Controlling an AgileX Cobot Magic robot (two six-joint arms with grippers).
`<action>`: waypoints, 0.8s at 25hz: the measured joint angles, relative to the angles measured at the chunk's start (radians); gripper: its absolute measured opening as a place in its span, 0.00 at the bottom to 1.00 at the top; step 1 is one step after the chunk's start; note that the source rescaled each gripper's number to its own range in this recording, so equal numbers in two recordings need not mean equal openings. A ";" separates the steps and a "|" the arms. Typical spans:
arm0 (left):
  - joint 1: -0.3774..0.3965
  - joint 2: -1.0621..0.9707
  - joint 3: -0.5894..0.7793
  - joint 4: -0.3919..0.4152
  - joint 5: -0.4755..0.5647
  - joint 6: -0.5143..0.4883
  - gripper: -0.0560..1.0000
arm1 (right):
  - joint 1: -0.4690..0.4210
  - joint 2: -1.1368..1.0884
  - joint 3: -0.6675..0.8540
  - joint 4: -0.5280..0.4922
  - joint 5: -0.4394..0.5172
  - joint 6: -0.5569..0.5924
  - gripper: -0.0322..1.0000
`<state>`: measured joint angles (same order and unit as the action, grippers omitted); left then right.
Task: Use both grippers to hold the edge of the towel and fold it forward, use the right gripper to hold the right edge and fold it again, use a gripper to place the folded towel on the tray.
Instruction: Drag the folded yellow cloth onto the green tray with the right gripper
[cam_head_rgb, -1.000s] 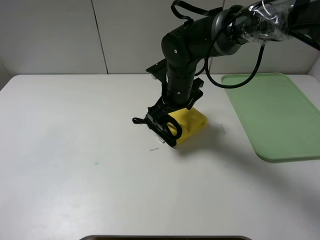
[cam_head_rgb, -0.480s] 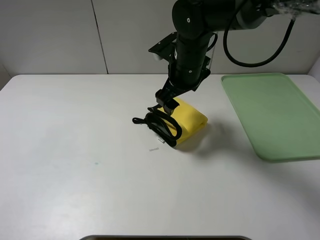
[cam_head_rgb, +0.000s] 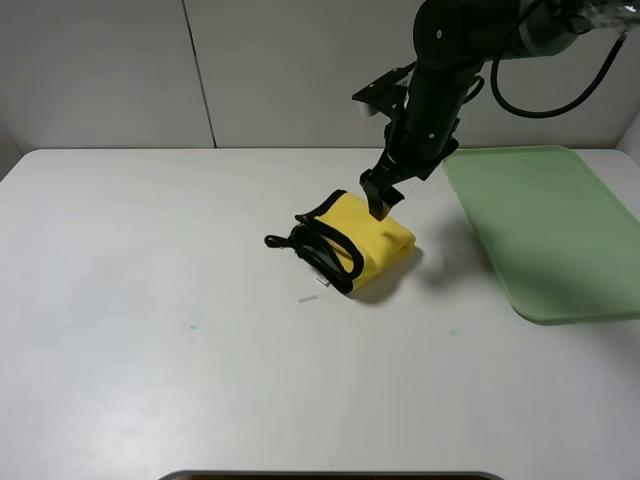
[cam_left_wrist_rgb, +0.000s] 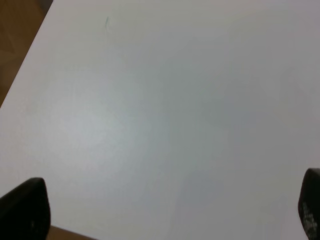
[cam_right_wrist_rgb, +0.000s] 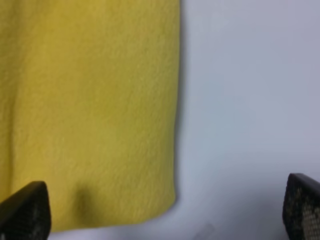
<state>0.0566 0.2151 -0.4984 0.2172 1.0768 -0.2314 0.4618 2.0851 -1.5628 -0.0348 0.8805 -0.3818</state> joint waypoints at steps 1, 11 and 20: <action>0.000 0.000 0.000 0.000 0.000 0.000 1.00 | -0.005 0.008 0.000 0.011 -0.007 -0.011 1.00; 0.000 0.000 0.000 0.000 0.000 0.000 1.00 | -0.007 0.091 0.000 0.035 -0.123 -0.061 1.00; 0.000 0.000 0.000 0.000 0.000 0.000 1.00 | -0.007 0.156 0.000 0.029 -0.175 -0.081 1.00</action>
<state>0.0566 0.2151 -0.4984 0.2172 1.0768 -0.2314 0.4553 2.2416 -1.5628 -0.0053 0.7058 -0.4627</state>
